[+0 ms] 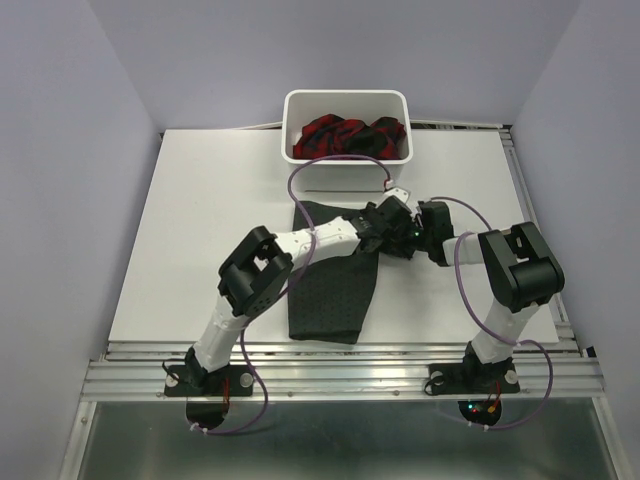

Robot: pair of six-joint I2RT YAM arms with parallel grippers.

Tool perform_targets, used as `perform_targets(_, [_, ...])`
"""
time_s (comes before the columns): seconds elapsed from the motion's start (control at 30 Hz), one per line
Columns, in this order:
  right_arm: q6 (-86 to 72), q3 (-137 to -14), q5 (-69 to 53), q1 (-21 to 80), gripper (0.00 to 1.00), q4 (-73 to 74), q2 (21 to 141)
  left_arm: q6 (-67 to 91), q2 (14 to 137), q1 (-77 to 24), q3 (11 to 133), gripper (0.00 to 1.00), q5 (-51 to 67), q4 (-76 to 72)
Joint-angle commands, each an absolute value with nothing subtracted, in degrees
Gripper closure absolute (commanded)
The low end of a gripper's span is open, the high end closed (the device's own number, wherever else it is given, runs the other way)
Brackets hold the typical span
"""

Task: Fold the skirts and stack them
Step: Fold the skirt

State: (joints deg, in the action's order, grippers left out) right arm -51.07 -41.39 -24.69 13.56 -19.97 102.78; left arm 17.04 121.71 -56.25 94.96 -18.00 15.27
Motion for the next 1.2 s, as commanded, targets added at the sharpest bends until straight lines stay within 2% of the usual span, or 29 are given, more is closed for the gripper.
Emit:
perform_targets(0.0, [-49.9,-40.2,-20.7,13.4,0.99,-19.0,103.4,16.4,120.2,-54.9,96.1,0.38,-17.8,14.9])
perform_targets(0.07, [-49.3,-40.8,-20.9,13.4,0.99,-19.0,103.9,14.5,117.7,-54.8,94.8,0.37,-16.4,14.1])
perform_targets(0.17, [-48.2,-41.7,-20.7,13.4,0.99,-18.8,104.3,9.3,109.6,-54.8,86.7,0.13,-13.7,10.1])
perform_targets(0.2, [-48.0,-41.9,-20.7,13.4,0.99,-18.8,104.4,7.1,104.6,-54.8,84.6,0.02,-12.8,9.2])
perform_targets(0.23, [-47.6,-42.6,-20.7,13.4,0.99,-18.7,104.6,0.1,102.2,-54.7,80.5,0.01,-7.5,8.5])
perform_targets(0.27, [-47.4,-42.6,-20.7,13.4,0.99,-18.6,104.8,0.0,99.6,-54.6,80.4,0.01,-4.5,9.3])
perform_targets(0.4, [-45.8,-44.0,-21.6,13.4,0.99,-18.5,105.6,-23.7,83.5,-53.7,65.9,0.01,15.0,11.7])
perform_targets(0.47, [-45.4,-44.5,-22.1,13.4,0.99,-18.4,106.0,-28.4,78.9,-54.2,58.4,0.01,16.5,12.5])
perform_targets(0.53, [-44.6,-45.3,-22.7,13.4,0.99,-18.0,106.7,-32.9,75.1,-56.2,55.0,0.15,17.8,14.4])
perform_targets(0.6, [-44.3,-46.4,-22.5,13.4,0.99,-17.1,107.0,-34.7,73.0,-59.0,51.0,0.22,17.0,14.6])
perform_targets(0.77, [-43.9,-46.8,-22.9,13.4,0.99,-16.9,107.3,-35.0,74.5,-68.3,47.0,0.21,13.9,9.9])
perform_targets(0.87, [-43.6,-46.5,-22.6,13.4,0.99,-16.7,107.1,-33.1,77.6,-69.5,47.3,0.32,12.1,7.1])
perform_targets(1.1, [-43.9,-46.2,-22.8,13.4,0.99,-16.3,106.8,-32.6,83.4,-70.3,47.1,0.43,7.6,2.7])
perform_targets(1.17, [-43.9,-46.1,-22.6,13.4,0.99,-16.3,106.8,-32.8,83.9,-70.4,46.9,0.43,6.8,2.6])
